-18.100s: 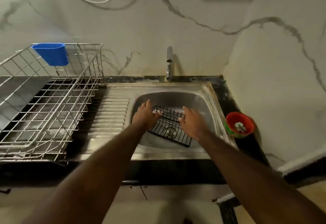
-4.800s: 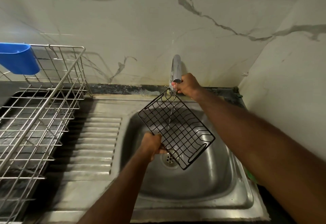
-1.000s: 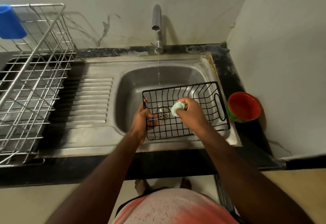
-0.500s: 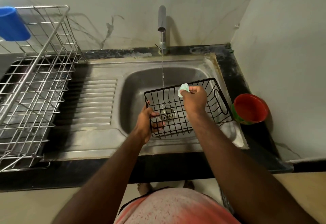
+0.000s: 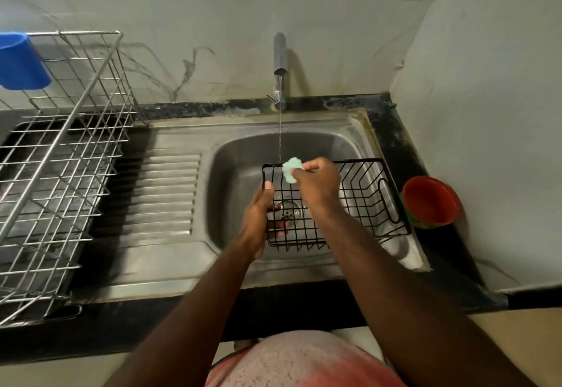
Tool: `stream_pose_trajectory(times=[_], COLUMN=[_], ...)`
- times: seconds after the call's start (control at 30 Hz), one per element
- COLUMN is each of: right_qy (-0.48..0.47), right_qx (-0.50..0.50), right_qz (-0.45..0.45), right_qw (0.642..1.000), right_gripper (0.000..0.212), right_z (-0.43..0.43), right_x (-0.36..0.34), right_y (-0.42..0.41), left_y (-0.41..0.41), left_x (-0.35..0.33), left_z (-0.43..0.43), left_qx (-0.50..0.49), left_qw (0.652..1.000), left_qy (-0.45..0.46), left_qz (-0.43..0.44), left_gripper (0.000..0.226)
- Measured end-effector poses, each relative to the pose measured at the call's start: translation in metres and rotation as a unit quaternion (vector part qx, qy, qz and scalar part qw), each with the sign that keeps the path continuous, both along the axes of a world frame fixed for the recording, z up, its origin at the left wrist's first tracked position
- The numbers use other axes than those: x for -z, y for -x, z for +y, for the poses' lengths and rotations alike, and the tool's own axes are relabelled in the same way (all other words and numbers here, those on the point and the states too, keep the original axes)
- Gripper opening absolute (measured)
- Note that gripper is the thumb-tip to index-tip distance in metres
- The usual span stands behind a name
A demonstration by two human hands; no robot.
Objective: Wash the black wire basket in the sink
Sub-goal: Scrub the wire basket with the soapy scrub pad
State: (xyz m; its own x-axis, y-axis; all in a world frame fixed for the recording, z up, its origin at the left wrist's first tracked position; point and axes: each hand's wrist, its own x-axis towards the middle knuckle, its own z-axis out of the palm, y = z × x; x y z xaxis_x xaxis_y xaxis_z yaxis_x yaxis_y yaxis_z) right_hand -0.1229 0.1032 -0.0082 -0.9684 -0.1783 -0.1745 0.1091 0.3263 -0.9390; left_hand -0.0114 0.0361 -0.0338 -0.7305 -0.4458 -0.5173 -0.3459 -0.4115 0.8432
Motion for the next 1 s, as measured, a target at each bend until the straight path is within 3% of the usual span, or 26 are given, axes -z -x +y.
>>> stream_pose_trajectory(times=[0.17, 0.27, 0.57, 0.73, 0.83, 1.0], right_qy=[0.052, 0.072, 0.035, 0.016, -0.01, 0.062], right_qx=[0.107, 0.103, -0.095, -0.203, -0.266, -0.122], right_qz=[-0.02, -0.025, 0.052, -0.033, -0.065, -0.003], right_qw=[0.993, 0.992, 0.993, 0.978, 0.962, 0.991], right_gripper=[0.02, 0.023, 0.017, 0.018, 0.017, 0.013], right_z=[0.012, 0.008, -0.032, -0.019, -0.016, -0.027], right_x=[-0.006, -0.01, -0.007, -0.01, -0.008, -0.012], right_y=[0.014, 0.014, -0.028, -0.022, -0.027, -0.028], left_y=[0.0, 0.0, 0.001, -0.005, -0.007, -0.01], left_x=[0.0, -0.001, -0.007, -0.004, -0.007, -0.011], left_z=[-0.002, -0.006, -0.004, -0.01, -0.01, -0.011], left_qx=[-0.024, -0.03, 0.014, 0.002, -0.009, -0.012], left_qw=[0.999, 0.999, 0.999, 0.999, 0.998, 0.996], left_qy=[-0.019, -0.032, -0.011, -0.005, 0.011, -0.019], left_qz=[0.014, 0.02, 0.03, 0.038, 0.057, 0.083], left_gripper=[0.062, 0.064, 0.055, 0.069, 0.063, 0.068])
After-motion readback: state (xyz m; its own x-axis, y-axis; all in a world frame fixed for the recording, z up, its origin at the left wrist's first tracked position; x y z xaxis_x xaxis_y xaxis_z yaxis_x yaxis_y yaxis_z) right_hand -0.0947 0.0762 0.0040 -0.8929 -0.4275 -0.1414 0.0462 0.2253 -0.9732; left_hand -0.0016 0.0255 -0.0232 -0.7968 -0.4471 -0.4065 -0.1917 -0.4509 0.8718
